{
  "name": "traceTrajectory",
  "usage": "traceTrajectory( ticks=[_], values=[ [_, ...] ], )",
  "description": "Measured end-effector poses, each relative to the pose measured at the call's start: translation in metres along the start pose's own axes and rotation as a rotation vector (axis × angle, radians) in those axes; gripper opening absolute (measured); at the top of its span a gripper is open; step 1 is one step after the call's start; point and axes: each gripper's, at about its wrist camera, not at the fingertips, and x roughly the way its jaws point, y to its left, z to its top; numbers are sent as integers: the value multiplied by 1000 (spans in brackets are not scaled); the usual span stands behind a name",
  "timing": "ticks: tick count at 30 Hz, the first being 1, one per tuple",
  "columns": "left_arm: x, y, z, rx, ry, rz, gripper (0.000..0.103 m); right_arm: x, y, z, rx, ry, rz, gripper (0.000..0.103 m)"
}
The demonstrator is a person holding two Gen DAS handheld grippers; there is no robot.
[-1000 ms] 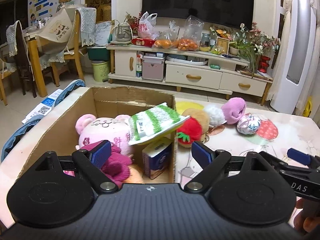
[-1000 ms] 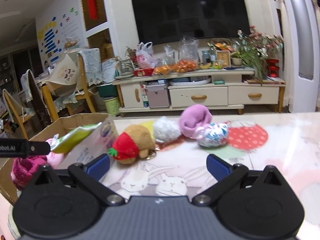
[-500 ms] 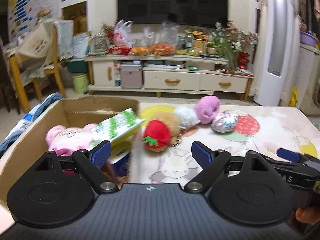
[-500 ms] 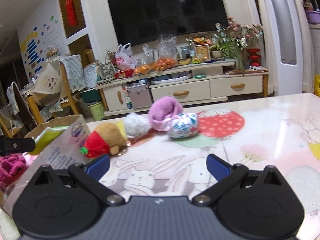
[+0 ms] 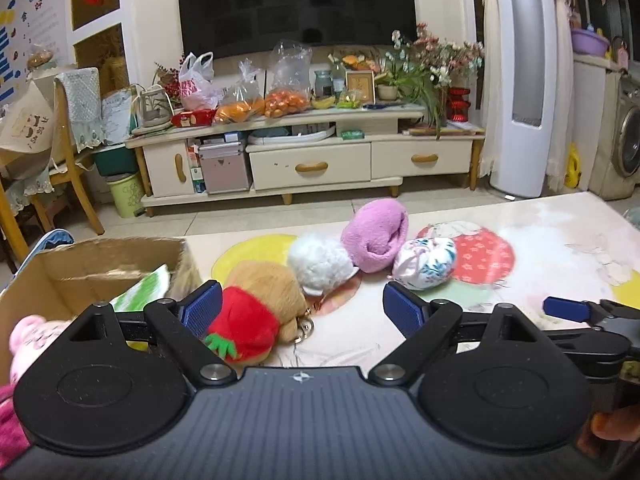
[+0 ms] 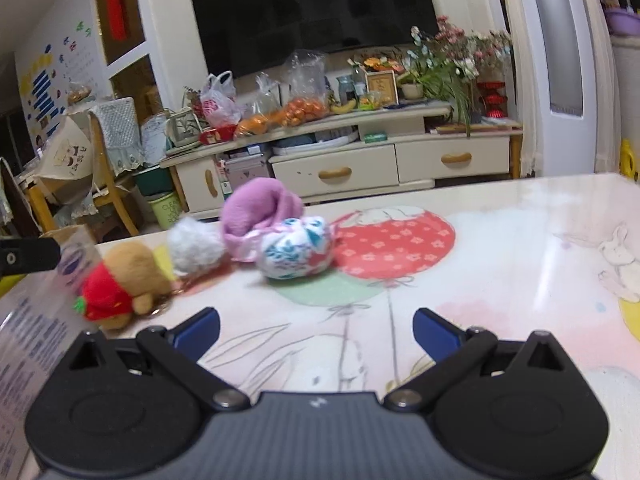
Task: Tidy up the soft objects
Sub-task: 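Move both open tools back over the remaining table items, then grasp the floral-print bundle with the right tool while the left tool grasps the pink fuzzy sock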
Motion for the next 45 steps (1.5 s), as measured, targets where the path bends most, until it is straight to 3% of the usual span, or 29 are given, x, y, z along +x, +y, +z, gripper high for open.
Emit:
traceTrajectory(
  ticks=[9, 11, 22, 27, 35, 37, 39, 41, 45],
  values=[
    [61, -13, 12, 104, 42, 65, 103, 41, -12, 14, 2, -1, 103, 102],
    [69, -14, 18, 130, 41, 49, 103, 50, -13, 19, 15, -1, 127, 102],
    [122, -19, 55, -32, 59, -41, 103, 78, -6, 41, -46, -20, 195, 102],
    [140, -24, 58, -78, 85, -34, 103, 89, 4, 43, -91, -9, 211, 102],
    [159, -36, 68, -101, 110, -159, 103, 107, 8, 50, -120, 21, 178, 102],
    [167, -35, 69, -112, 120, -182, 103, 112, 6, 51, -105, 47, 192, 99],
    [171, -39, 70, -109, 127, -207, 103, 115, 2, 52, -82, 66, 200, 83],
    [174, -42, 69, -104, 141, -228, 103, 116, -1, 51, -58, 78, 202, 76],
    [175, -41, 61, -123, 185, -285, 103, 112, -4, 49, -51, 85, 213, 71]
  ],
)
